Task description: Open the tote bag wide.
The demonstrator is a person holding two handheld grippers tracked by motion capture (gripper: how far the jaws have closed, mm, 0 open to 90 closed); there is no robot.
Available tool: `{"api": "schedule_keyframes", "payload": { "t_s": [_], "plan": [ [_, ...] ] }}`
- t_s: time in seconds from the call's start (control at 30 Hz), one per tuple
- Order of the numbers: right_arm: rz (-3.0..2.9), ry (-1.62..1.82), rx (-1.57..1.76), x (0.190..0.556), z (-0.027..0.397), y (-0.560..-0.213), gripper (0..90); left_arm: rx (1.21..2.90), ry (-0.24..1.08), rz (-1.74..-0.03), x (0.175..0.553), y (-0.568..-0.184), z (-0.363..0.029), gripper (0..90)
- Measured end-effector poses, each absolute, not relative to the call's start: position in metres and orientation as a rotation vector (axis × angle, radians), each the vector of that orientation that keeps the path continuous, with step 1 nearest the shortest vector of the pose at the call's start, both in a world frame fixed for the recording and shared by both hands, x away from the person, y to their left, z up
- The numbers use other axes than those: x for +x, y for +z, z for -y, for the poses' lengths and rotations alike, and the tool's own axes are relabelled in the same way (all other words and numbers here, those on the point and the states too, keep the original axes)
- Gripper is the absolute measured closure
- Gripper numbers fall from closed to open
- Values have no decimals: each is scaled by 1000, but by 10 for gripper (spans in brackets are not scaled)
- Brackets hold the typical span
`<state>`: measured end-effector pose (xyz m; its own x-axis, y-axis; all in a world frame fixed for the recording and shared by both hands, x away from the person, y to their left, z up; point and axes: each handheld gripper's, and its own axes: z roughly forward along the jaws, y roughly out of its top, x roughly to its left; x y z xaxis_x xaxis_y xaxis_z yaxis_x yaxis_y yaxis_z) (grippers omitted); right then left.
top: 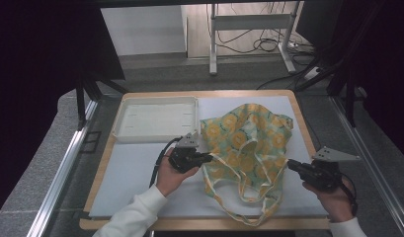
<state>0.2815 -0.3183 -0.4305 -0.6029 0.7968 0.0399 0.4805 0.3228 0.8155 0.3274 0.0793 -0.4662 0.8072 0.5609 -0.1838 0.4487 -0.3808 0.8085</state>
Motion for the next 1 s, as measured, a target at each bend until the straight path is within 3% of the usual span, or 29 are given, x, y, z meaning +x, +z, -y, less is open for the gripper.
{"api": "schedule_keyframes", "payload": {
  "t_s": [0.37,1.0],
  "plan": [
    [-2295,1045,1104,305,311,-412,888,2029,110,-778,348,-444,-89,885],
    [-2255,1051,1062,363,306,-352,888,1908,159,-780,373,-398,-91,881]
  ]
}}
